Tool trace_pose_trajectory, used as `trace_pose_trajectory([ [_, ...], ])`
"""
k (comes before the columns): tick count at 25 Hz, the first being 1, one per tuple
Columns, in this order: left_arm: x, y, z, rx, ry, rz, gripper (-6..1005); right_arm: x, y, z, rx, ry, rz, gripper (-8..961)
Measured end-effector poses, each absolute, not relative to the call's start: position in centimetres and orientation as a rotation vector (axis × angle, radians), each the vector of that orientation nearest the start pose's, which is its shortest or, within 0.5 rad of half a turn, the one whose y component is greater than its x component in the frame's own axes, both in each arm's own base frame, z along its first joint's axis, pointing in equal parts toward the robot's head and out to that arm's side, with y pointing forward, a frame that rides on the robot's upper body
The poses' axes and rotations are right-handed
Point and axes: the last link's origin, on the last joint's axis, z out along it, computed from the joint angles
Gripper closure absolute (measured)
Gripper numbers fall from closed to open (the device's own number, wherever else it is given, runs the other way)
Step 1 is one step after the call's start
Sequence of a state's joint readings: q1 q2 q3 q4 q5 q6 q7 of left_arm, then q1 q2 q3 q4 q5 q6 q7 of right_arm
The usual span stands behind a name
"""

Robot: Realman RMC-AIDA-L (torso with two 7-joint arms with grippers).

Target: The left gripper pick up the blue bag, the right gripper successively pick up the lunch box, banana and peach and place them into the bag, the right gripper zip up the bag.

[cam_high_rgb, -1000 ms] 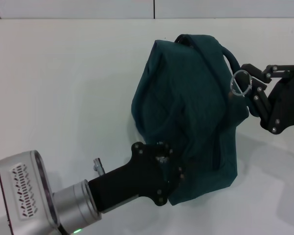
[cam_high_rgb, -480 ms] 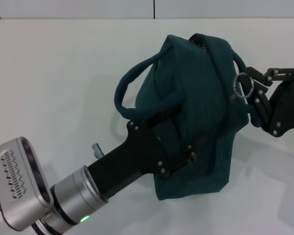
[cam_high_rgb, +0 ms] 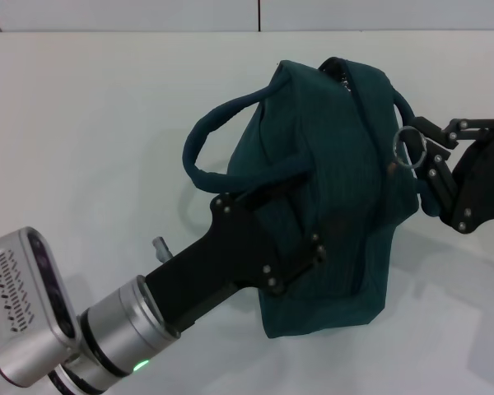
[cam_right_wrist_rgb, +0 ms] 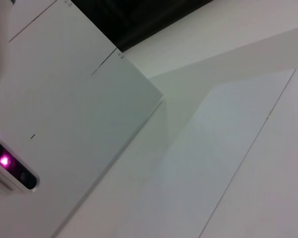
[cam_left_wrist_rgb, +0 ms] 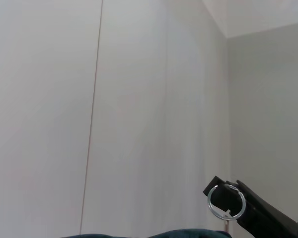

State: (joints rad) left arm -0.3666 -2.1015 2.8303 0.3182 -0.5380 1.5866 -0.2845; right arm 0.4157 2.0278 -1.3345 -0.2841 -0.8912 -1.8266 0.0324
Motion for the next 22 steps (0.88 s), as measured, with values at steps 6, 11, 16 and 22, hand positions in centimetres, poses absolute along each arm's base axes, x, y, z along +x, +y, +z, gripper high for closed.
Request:
trace_pose_trajectory([
  [6, -21.9, 22.0, -9.9, -2.263, -0.227, -1.343, 459, 23.5, 27.2, -0.2, -2.030, -0.638, 1.109, 936],
  [11, -22.4, 22.2, -9.8, -2.257, -0.234, -1.317, 605, 23.5, 27.0, -0.2, -2.033, -0.631, 1.114, 936],
  [16, -22.6, 21.6, -9.6, -2.265, -0.152, -1.304, 830, 23.8, 27.3, -0.2, -2.033, -0.589, 1.110, 935],
  [22, -22.5, 21.3, -9.8, -2.300, -0.090, -1.295, 946, 23.7, 27.6, 0.0, -2.008, -0.562, 1.113, 936],
])
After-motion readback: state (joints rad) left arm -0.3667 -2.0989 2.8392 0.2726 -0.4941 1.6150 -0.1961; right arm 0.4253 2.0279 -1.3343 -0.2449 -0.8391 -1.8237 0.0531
